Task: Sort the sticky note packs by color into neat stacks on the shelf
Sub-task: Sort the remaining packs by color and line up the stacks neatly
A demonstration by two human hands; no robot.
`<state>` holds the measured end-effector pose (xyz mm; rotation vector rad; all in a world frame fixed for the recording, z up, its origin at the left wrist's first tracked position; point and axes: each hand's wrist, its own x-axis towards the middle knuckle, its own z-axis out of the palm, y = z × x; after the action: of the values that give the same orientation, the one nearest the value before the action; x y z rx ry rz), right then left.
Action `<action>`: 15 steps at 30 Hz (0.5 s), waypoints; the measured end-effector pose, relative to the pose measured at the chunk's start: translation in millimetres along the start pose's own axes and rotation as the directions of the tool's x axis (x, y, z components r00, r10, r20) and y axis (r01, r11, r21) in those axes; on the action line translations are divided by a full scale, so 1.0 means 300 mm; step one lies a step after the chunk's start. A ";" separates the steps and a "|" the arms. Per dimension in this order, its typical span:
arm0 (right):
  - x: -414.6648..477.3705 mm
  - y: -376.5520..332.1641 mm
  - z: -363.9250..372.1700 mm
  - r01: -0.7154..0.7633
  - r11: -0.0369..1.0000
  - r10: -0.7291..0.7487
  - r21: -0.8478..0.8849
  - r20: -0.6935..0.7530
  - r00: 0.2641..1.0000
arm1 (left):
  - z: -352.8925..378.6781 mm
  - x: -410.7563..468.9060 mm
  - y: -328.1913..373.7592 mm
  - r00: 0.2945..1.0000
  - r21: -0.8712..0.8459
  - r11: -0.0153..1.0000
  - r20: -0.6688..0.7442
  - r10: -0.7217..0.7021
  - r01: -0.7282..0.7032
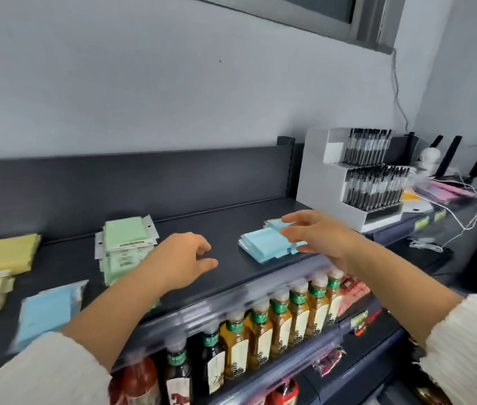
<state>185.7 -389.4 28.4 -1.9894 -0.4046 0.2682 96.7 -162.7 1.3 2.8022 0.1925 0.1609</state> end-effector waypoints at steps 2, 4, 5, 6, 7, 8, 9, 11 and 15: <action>0.026 0.045 -0.080 0.000 1.000 0.000 0.013 -0.015 1.000 | 0.038 0.037 0.074 1.000 -0.011 1.000 0.010 -0.018 0.018; 0.053 0.085 -0.139 -0.006 1.000 0.006 0.010 -0.005 1.000 | 0.072 0.071 0.135 0.999 -0.015 0.999 0.012 -0.040 0.040; 0.068 0.100 -0.159 -0.008 1.000 0.008 0.006 0.004 1.000 | 0.087 0.088 0.157 0.999 -0.014 0.998 0.010 -0.053 0.053; 0.082 0.113 -0.172 -0.011 1.000 0.011 0.001 0.011 1.000 | 0.099 0.103 0.172 0.998 -0.013 0.998 0.006 -0.063 0.063; 0.100 0.126 -0.186 -0.013 1.000 0.013 -0.001 0.022 1.000 | 0.111 0.125 0.189 0.997 -0.011 0.997 0.001 -0.074 0.074; 0.117 0.137 -0.194 -0.013 1.000 0.013 -0.004 0.033 0.999 | 0.121 0.144 0.201 0.996 -0.012 0.996 0.000 -0.086 0.086; 0.136 0.147 -0.201 -0.009 1.000 0.010 -0.008 0.044 0.999 | 0.132 0.167 0.212 0.995 -0.015 0.995 0.003 -0.102 0.102; 0.175 0.166 -0.203 0.007 1.000 -0.006 -0.023 0.061 0.998 | 0.149 0.209 0.222 0.991 -0.024 0.991 0.014 -0.135 0.135; 0.277 0.184 -0.202 0.040 0.995 -0.033 -0.095 0.074 0.997 | 0.170 0.316 0.222 0.984 -0.074 0.982 0.047 -0.173 0.176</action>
<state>292.8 -428.8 4.1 -2.0685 -0.5081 0.3026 204.4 -226.9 -16.4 2.6925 0.4121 0.0692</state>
